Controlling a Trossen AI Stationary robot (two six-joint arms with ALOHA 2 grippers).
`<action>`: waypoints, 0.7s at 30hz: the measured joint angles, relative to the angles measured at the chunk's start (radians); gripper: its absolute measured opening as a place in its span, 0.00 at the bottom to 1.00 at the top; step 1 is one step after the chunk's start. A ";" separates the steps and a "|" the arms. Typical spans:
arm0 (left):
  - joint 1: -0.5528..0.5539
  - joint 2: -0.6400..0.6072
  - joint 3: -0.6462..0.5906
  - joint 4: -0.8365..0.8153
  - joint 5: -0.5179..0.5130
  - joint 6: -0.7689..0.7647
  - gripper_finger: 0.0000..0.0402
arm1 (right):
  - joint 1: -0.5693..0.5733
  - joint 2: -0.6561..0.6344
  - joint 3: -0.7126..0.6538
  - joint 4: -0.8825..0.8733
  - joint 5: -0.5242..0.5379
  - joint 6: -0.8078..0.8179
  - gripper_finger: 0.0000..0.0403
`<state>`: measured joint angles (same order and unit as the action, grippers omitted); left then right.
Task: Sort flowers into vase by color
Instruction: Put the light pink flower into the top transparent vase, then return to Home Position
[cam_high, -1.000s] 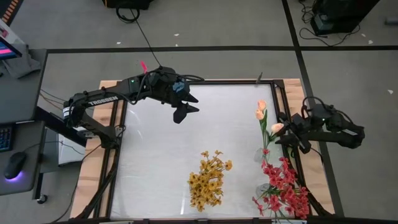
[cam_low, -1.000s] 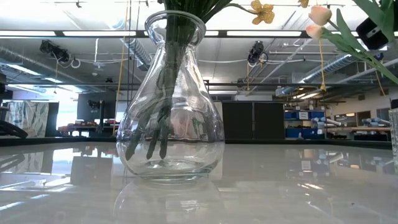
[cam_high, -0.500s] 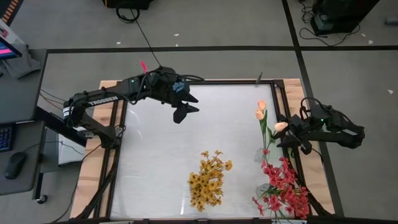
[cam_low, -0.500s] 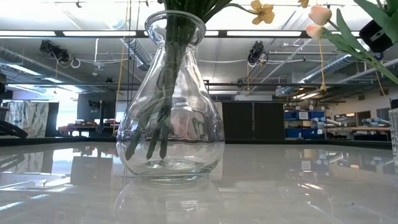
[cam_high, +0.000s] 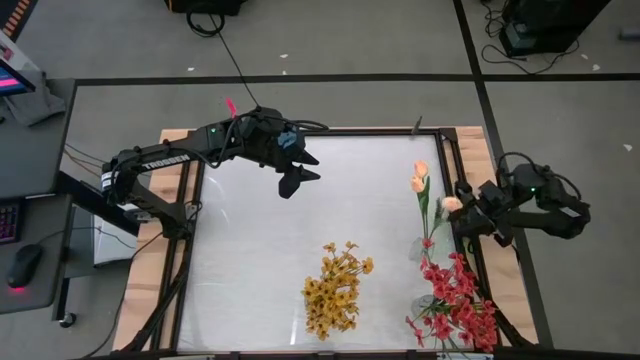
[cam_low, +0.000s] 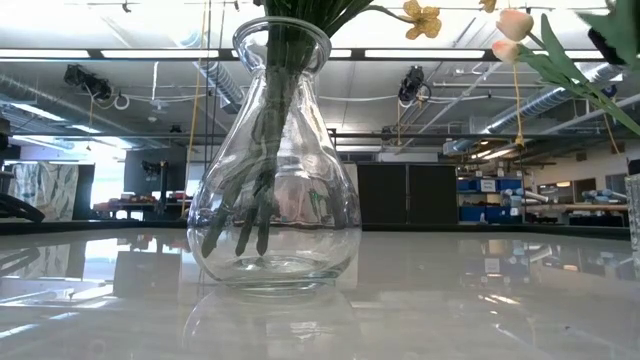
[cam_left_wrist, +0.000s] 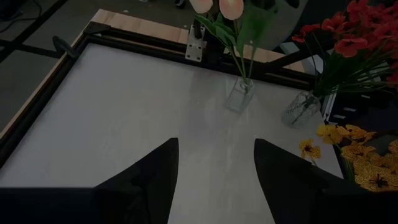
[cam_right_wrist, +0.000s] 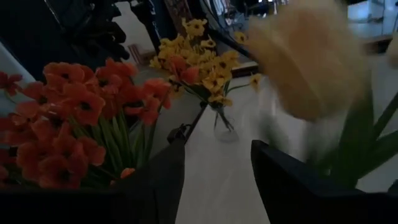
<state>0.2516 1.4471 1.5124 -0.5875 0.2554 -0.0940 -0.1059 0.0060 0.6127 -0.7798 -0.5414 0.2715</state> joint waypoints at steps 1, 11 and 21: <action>0.000 0.000 0.000 0.000 0.000 0.000 0.54 | 0.000 0.000 0.006 -0.001 0.003 -0.002 0.48; 0.000 0.000 0.000 0.000 0.000 0.000 0.54 | 0.000 0.000 0.044 -0.018 0.022 -0.027 0.48; 0.000 0.000 0.000 0.000 0.000 0.000 0.54 | 0.000 0.000 0.136 -0.043 0.156 -0.156 0.48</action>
<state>0.2512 1.4471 1.5124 -0.5875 0.2554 -0.0938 -0.1055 0.0057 0.7488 -0.8232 -0.3853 0.1158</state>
